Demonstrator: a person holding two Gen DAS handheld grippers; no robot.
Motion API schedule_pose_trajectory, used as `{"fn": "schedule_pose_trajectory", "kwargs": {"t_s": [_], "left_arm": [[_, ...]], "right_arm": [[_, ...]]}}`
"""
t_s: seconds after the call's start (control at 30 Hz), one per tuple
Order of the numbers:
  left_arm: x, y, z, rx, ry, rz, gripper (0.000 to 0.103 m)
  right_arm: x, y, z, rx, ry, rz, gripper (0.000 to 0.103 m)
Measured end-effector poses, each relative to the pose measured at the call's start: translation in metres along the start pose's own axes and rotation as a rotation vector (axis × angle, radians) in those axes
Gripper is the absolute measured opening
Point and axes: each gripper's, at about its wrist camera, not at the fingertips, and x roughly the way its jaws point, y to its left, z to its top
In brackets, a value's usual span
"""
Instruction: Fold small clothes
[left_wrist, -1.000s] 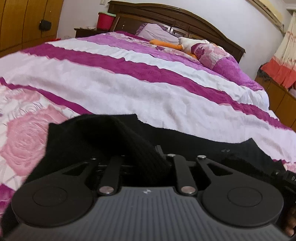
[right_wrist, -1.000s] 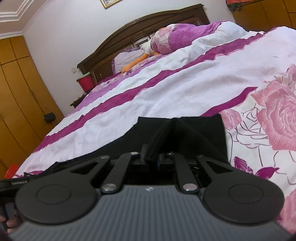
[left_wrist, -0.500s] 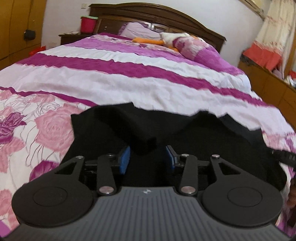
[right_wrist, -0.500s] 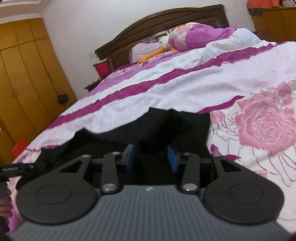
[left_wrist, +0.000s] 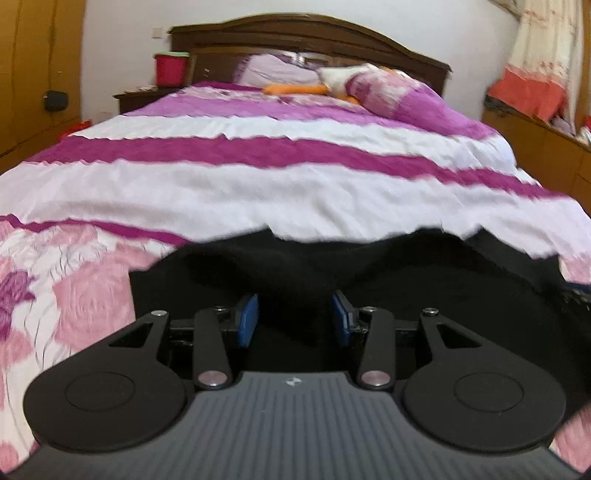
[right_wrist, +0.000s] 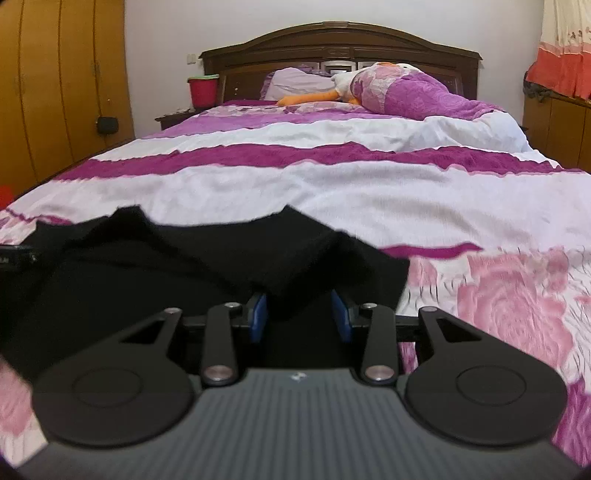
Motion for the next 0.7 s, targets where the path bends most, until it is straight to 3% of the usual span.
{"fn": "schedule_pose_trajectory", "kwargs": {"t_s": [0.17, 0.33, 0.53, 0.7], "left_arm": [[0.018, 0.009, 0.018, -0.037, -0.029, 0.040, 0.047], [0.006, 0.016, 0.030, -0.059, -0.055, 0.016, 0.047], [-0.024, 0.024, 0.038, -0.063, -0.084, 0.012, 0.048], [-0.042, 0.021, 0.026, 0.003, -0.061, -0.003, 0.048]], "right_arm": [[0.019, -0.008, 0.018, 0.072, -0.032, -0.013, 0.038], [0.026, -0.040, 0.021, 0.359, -0.026, 0.062, 0.040], [-0.005, -0.047, 0.015, 0.379, -0.086, 0.141, 0.041], [-0.024, -0.043, 0.015, 0.279, -0.077, 0.198, 0.041]]}}
